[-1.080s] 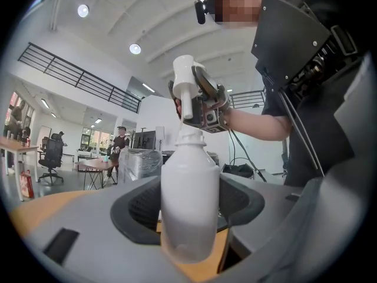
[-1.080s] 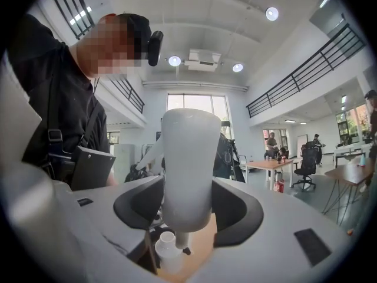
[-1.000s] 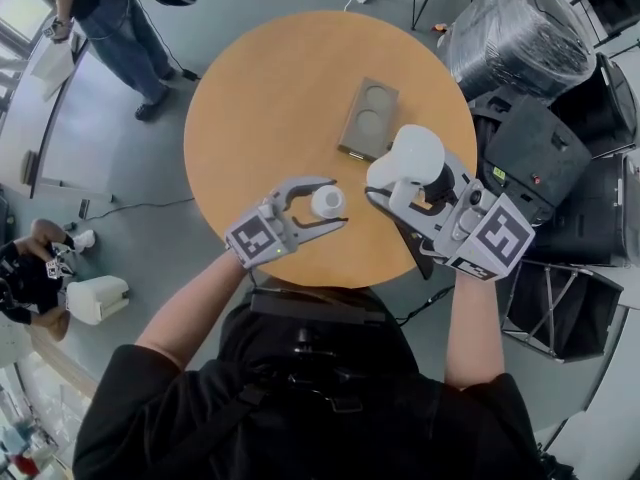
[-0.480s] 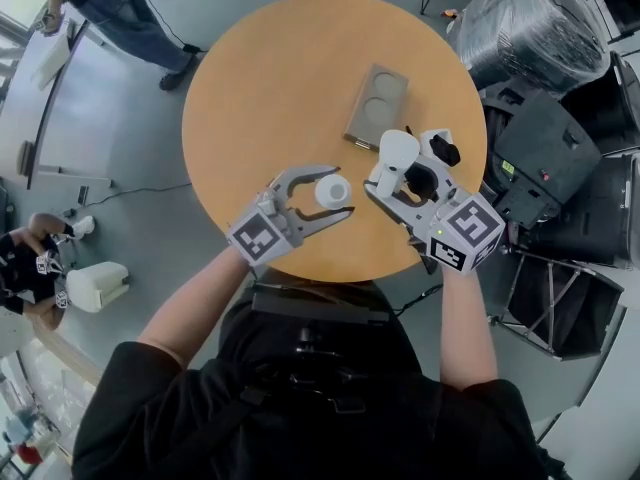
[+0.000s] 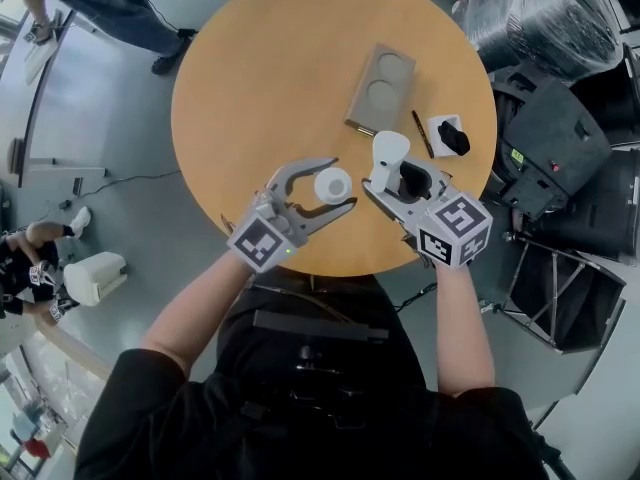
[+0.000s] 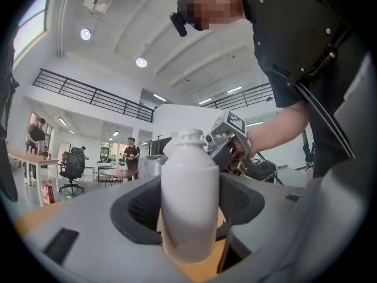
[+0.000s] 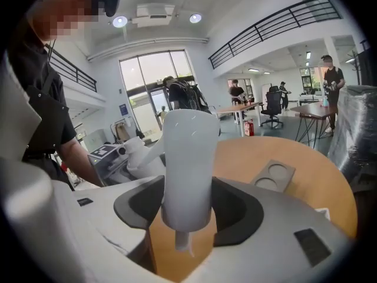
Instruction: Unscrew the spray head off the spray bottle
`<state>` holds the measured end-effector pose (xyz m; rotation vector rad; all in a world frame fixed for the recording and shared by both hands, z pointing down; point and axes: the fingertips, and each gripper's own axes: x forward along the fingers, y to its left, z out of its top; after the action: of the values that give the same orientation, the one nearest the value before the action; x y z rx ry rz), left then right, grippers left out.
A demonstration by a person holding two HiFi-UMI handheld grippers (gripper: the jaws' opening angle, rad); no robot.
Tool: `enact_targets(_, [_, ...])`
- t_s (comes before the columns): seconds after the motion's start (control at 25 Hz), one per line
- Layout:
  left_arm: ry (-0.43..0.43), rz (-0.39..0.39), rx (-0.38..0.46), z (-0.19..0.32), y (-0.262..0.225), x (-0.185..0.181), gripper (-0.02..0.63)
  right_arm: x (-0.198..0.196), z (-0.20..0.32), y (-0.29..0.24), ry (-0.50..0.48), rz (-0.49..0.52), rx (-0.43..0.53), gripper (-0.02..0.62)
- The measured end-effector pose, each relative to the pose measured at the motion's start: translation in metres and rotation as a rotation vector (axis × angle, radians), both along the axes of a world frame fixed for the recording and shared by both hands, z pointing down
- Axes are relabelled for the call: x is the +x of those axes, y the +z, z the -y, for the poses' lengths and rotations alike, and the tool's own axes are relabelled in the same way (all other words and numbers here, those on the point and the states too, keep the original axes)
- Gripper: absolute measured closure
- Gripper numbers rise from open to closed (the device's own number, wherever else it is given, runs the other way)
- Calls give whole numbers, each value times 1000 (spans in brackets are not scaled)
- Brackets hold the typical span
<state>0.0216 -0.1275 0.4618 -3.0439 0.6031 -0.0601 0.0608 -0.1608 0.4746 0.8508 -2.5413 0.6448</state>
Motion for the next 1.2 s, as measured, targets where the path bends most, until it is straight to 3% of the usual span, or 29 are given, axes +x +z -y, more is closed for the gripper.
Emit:
enact_targets(0.2, [-8,-3,-21,3,32,-4,298,-3,-2,49,-9,-27,-82,331])
enact_targets(0.64, [-69,22,-118,27,150,-19,298,-15,3,193,-61,-137,-232,333])
enact_targets(0.88, [-108,-12,-150,41,199,-20,298,-15,3,259,-84,-205,-273,333])
enact_targets(1.2, [-105,-20,-158,60,253,-14,298,-7,10,309,-65,-263,-315,332])
